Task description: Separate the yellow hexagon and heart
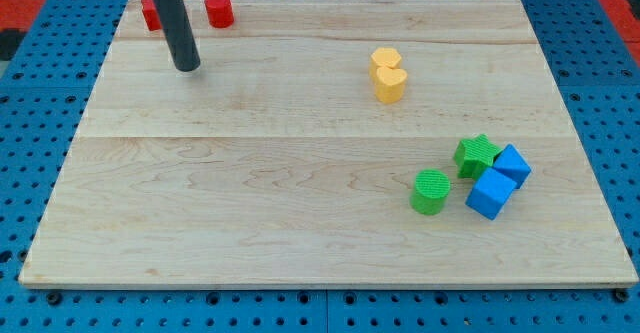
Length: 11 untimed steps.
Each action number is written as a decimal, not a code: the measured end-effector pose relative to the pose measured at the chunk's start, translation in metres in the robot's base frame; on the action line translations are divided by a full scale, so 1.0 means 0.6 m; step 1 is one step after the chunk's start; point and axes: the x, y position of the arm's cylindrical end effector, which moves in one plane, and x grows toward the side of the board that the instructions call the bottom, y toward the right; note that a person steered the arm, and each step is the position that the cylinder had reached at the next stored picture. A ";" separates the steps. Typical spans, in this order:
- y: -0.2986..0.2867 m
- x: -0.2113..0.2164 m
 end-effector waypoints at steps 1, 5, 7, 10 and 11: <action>0.099 0.035; 0.451 0.038; 0.405 -0.103; 0.401 -0.013; 0.366 -0.056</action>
